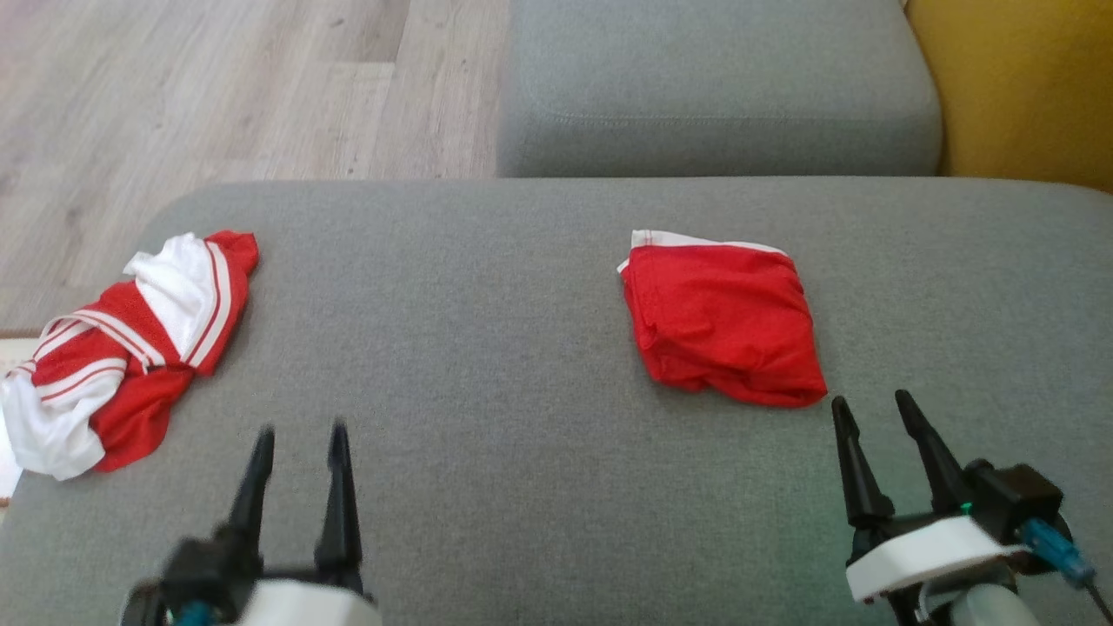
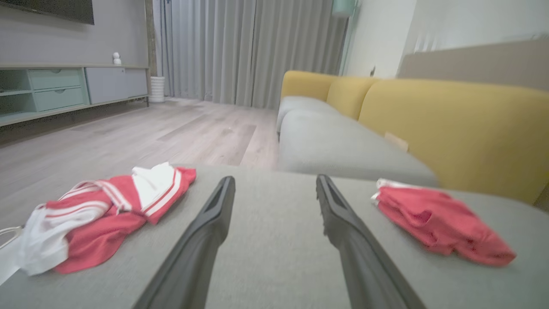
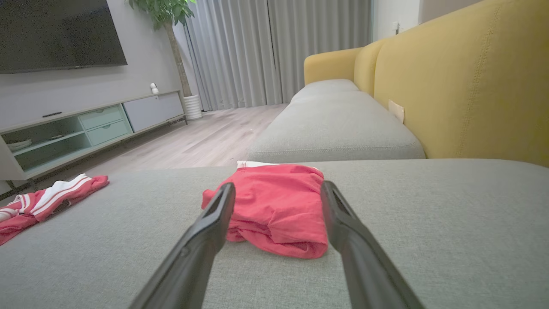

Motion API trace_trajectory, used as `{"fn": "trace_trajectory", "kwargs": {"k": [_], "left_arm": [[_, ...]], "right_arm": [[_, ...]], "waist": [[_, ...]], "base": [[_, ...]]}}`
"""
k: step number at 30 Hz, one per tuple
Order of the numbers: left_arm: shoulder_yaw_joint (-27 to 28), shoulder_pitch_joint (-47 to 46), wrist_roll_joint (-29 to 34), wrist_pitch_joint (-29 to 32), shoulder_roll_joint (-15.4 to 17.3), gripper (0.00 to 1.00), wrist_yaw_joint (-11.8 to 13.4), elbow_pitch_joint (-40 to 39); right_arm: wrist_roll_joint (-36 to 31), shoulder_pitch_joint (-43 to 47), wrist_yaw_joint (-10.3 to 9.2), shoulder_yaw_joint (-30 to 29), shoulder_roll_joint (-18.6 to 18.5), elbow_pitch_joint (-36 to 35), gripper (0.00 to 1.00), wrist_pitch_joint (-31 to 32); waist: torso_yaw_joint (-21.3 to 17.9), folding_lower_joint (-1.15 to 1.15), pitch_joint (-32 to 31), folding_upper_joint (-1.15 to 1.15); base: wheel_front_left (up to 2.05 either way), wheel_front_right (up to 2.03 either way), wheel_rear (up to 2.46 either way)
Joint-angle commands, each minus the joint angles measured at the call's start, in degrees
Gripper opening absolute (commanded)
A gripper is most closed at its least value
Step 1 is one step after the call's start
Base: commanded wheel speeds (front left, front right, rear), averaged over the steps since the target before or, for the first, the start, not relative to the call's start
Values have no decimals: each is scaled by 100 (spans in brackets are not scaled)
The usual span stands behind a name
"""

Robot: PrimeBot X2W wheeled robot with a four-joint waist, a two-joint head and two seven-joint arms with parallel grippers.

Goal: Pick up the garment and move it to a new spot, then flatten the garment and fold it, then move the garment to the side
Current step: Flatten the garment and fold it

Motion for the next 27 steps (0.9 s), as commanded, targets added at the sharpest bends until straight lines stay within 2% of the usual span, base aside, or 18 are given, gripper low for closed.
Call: {"fn": "trace_trajectory", "kwargs": {"k": [1,4,8,20,27], "left_arm": [[194,-49,145,-30,-27,100,43,-37],[193,30,422,-30,-28,100,128,238],[174,82,462,-30,-28,100,139,454],[86,77,574,-30,-29,100,-238,474],[72,85,618,-30,-29,100,-285,482]], "right_arm": [[-55,-173,-4,45,-23,-248,100,-63],[-188,58,-4,-145,102,-368,100,-64],[-424,340,-4,-229,186,-452,100,-64],[-402,681,-4,-230,358,-394,100,-64],[-391,688,-4,-153,344,-373,100,-64]], "waist": [[-27,0,-45,0],[-50,0,-138,0],[-103,0,-249,0],[-230,0,-437,0],[-239,0,-489,0]], "base": [[0,0,0],[0,0,0],[0,0,0],[0,0,0],[0,0,0]]}}
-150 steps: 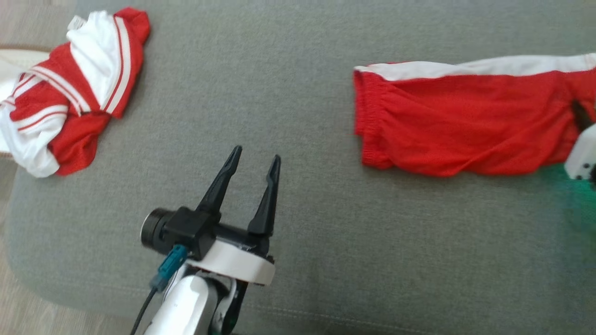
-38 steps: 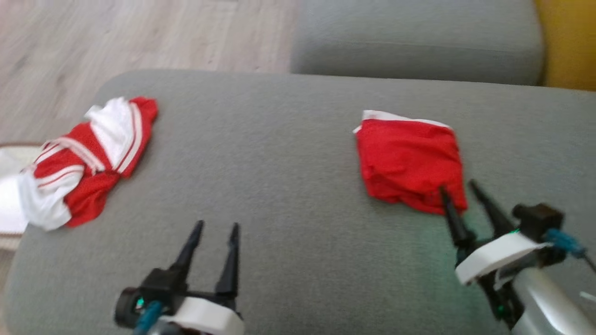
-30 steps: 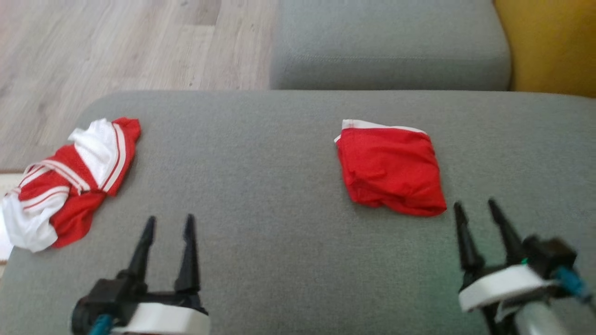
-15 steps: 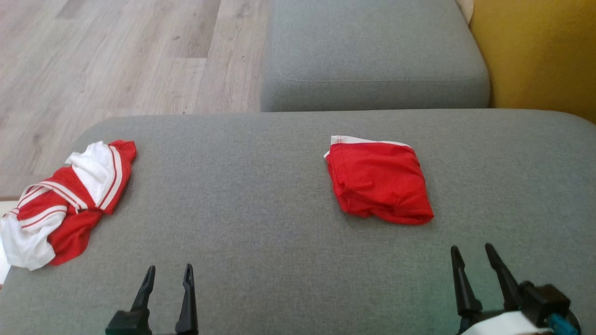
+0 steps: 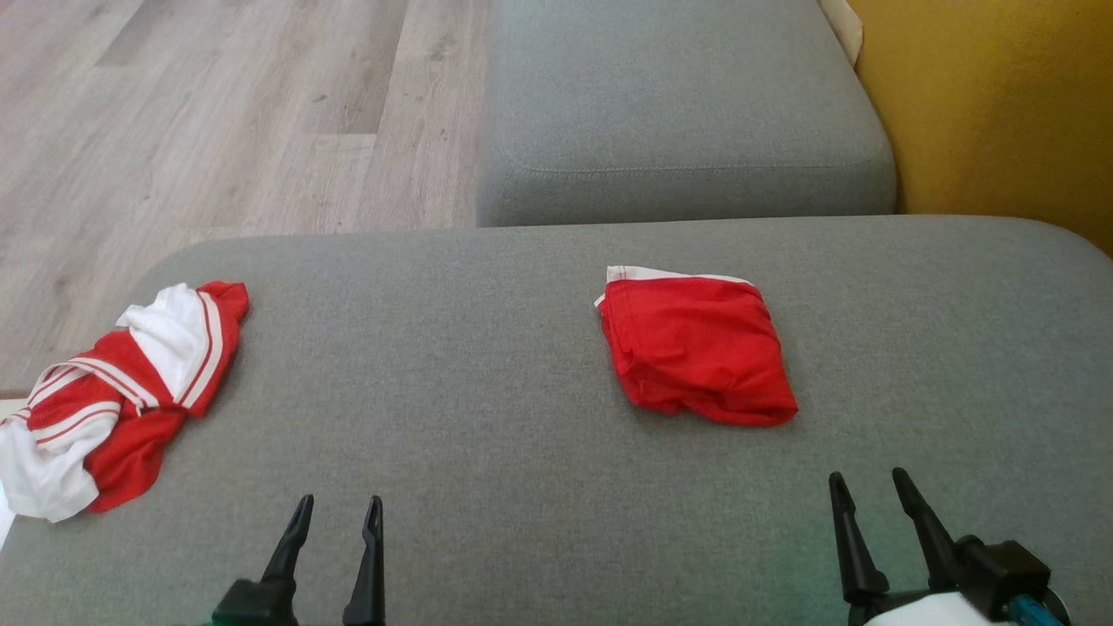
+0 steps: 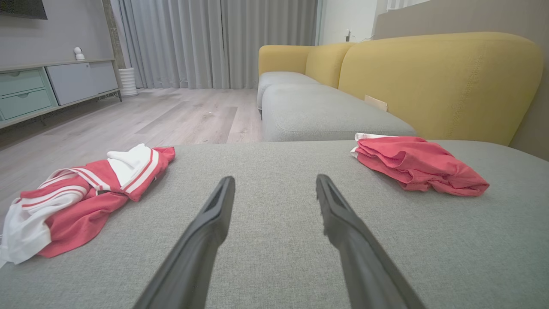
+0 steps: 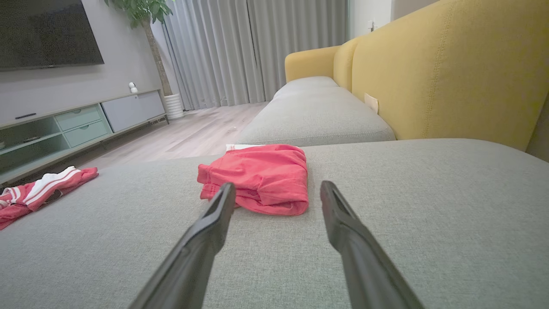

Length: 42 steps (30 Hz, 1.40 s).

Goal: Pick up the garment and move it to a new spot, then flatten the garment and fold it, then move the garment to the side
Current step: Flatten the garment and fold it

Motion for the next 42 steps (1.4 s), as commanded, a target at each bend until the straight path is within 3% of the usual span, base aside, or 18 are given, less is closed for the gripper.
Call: {"fn": "trace_trajectory", "kwargs": {"k": [1,42], "left_arm": [[164,-269,43,-35,-29,100,-8,-185],[186,-274,-38,-35,-29,100,164,-46]], "right_arm": [[29,-168,-4,145,-36,-159,100,-63],[83,-215,-4,234,-46,-112,100,-63]], "waist": [[5,0,-8,0],[-16,0,121,0]], "base": [[0,0,0],[0,0,0]]}}
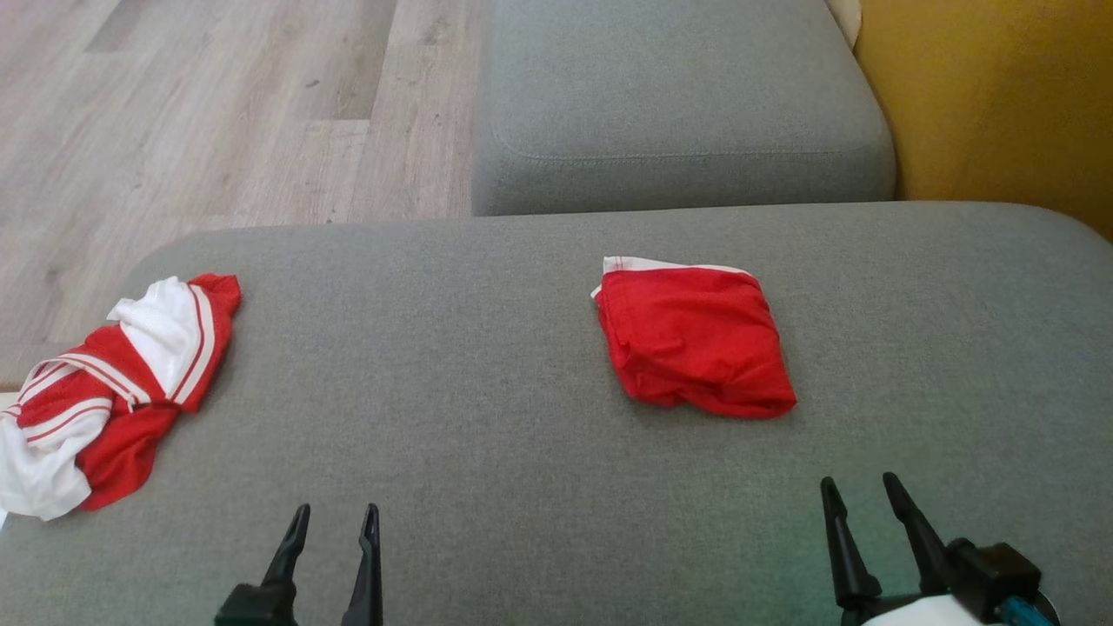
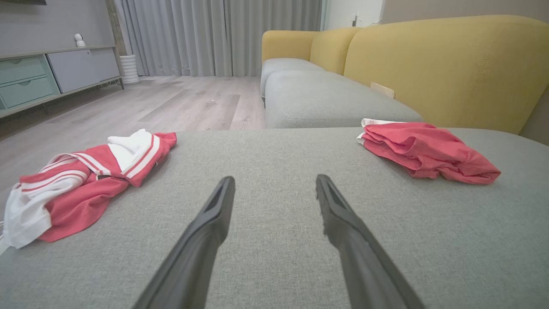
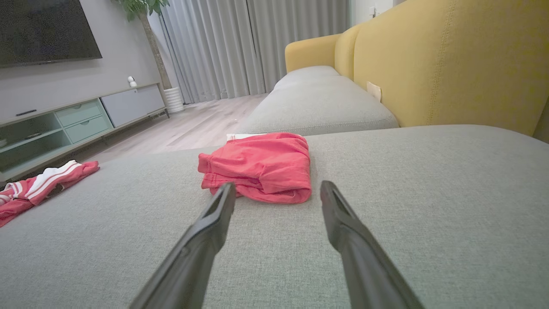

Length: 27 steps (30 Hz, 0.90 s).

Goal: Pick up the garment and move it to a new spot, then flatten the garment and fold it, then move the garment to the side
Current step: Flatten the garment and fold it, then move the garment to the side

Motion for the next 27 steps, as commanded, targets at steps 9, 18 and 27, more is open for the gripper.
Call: {"fn": "trace_trajectory", "kwargs": {"k": [9,18,27], "left_arm": [[180,-291,-81,-35,-29,100,60,-61],[17,-533,-146,-35,-29,100,45,-168],[-324,-1165,-151,-35,-29,100,40,-401]], "right_arm": [[66,-255,-5,178,-123,-98,100,-63],[306,-704,-5,379,-226,323,100,-63],[1048,-2233,-5,568,-765,1218,100,131]], "waist": [[36,0,114,0],[157,0,583,0],[335,0,1516,0]], "base": [[0,0,0],[0,0,0],[0,0,0]]}}
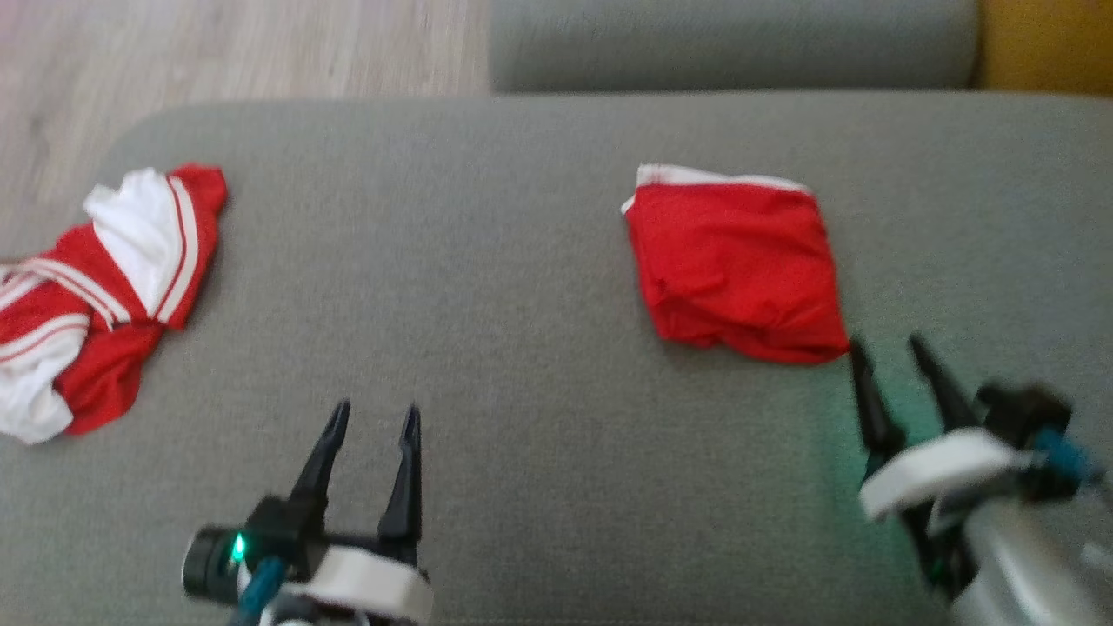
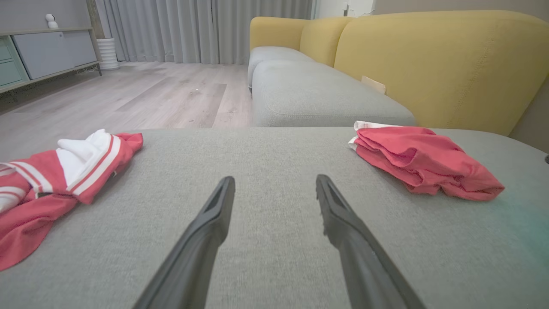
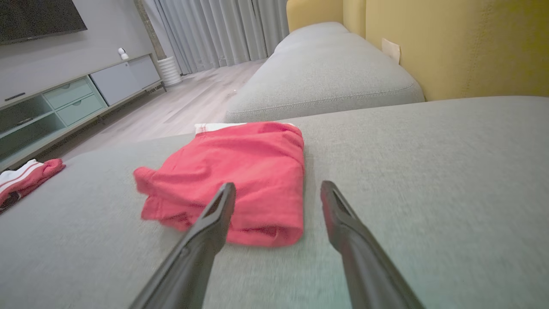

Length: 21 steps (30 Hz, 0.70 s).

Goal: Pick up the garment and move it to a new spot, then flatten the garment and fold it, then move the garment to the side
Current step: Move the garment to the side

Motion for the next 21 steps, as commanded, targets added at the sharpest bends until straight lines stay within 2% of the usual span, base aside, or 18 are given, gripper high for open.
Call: {"fn": "trace_trajectory", "kwargs": {"k": [1,10,14,21], "left_arm": [[131,-361,-4,-35,-26,100,9,-216],[-100,-900,-88,-35,-26,100,-4,-284],[-177,-982,-72,-35,-26,100,-19,-300],[-278,-1055,-103,-35,-26,100,7,-322]], "right_arm": [[149,-402,-4,137,-168,-61,100,91],[1104,-1673,-4,439,-862,573,100,1055],[1483,-1962,-4,684,-1063,754,100,1470],[1766,-2259,-4,1004,-1267,1061,100,1827]], "waist": [[112,0,359,0],[318,0,920,0],[378,0,1051,0],[424,0,1180,0]], "base": [[0,0,0],[0,0,0],[0,0,0],[0,0,0]]}}
